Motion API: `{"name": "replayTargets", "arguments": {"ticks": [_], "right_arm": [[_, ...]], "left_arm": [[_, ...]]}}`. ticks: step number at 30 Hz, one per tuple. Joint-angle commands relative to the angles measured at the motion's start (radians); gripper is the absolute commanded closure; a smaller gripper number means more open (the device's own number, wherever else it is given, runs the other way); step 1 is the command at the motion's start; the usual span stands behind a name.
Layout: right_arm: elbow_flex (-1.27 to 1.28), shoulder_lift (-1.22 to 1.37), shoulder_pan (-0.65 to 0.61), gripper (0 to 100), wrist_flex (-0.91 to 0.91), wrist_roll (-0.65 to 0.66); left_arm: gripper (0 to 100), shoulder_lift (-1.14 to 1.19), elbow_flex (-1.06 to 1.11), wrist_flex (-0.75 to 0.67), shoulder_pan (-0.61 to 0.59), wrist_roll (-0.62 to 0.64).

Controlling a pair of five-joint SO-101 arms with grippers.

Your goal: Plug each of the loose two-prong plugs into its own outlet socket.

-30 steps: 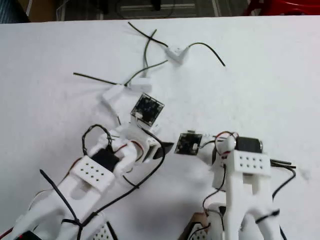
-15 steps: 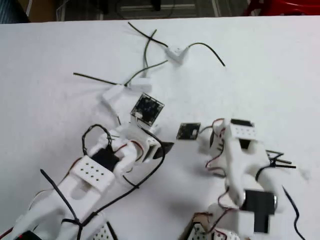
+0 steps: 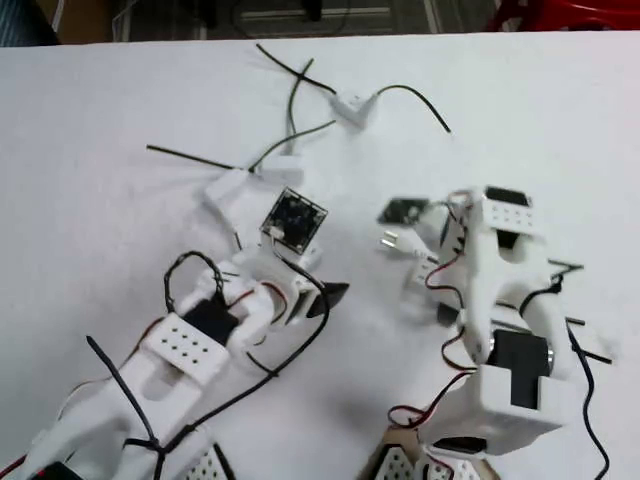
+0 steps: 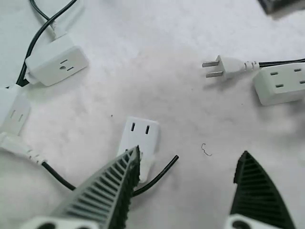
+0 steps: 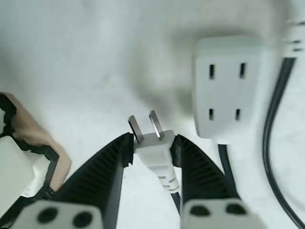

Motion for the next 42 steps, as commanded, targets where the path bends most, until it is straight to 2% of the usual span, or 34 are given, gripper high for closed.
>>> {"name": "replayTargets", "arguments": {"ticks": [1,7,11,18,22,25,31,36,39,42], "right_arm": [[-0.153,-0.008,-0.110,95.4,0.056,-0.250],[-0.304,0.002,-0.329,95.4,0.068,-0.724],[-0.393,0.004,-0.424,95.4,0.051,-1.039],[-0.413,0.012,-0.395,95.4,-0.127,-1.617],[-0.315,0.073,-0.369,93.7,-0.288,-1.858],[-0.241,0.163,-0.354,86.8,-0.381,-1.895],[-0.262,0.205,-0.323,69.7,-0.326,-1.893],[-0.381,0.054,-0.234,67.1,-0.206,-1.883],[-0.420,-0.064,-0.137,67.1,-0.165,-1.781],[-0.411,-0.148,-0.028,67.1,-0.122,-1.625]], "left_arm": [[69,-0.031,-0.005,-0.018,0.001,0.003],[69,-0.031,-0.005,-0.018,-0.013,0.003],[69,-0.031,-0.006,-0.018,-0.030,0.005],[69,-0.031,-0.005,-0.018,-0.031,0.005],[69,-0.031,-0.005,-0.018,-0.031,0.005],[69,-0.031,-0.005,-0.018,-0.031,0.006],[69,-0.031,-0.008,-0.018,-0.031,0.008],[69,-0.031,-0.009,-0.018,-0.031,0.011],[69,-0.031,-0.012,-0.023,-0.031,0.017],[69,-0.030,-0.014,-0.081,-0.028,0.087]]}}
